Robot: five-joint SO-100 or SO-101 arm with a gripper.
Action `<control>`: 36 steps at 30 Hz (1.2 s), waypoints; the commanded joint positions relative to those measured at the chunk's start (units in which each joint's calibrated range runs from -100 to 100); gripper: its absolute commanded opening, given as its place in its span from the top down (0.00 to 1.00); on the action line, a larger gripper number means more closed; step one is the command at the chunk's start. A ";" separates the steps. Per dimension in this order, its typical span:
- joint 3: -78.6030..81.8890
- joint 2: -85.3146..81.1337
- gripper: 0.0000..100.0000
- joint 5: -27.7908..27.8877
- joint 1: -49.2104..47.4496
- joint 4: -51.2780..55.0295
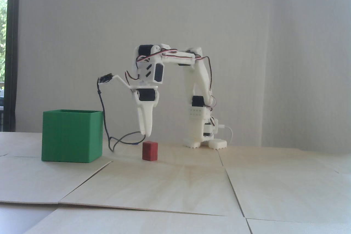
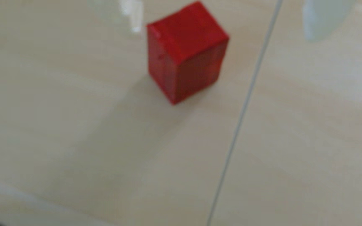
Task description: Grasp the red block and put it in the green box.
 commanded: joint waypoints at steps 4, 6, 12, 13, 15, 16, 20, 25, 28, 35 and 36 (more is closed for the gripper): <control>3.81 -5.37 0.74 1.96 1.40 -0.43; 8.07 -5.37 0.74 3.47 1.08 -0.26; 11.36 -5.37 0.74 3.47 0.12 -0.68; 11.36 -5.37 0.74 3.47 -0.04 -0.68; 11.36 -5.37 0.74 3.47 -0.85 -0.68; 11.36 -5.37 0.74 3.52 -1.49 -0.68; 11.44 -6.08 0.74 5.13 -3.98 -0.09; 11.44 -6.16 0.74 5.65 -5.83 -0.26; 11.53 -6.16 0.74 6.12 -5.83 -0.26; 11.89 -5.69 0.74 6.12 -5.83 -0.59; 11.89 -5.69 0.76 6.12 -5.83 -0.59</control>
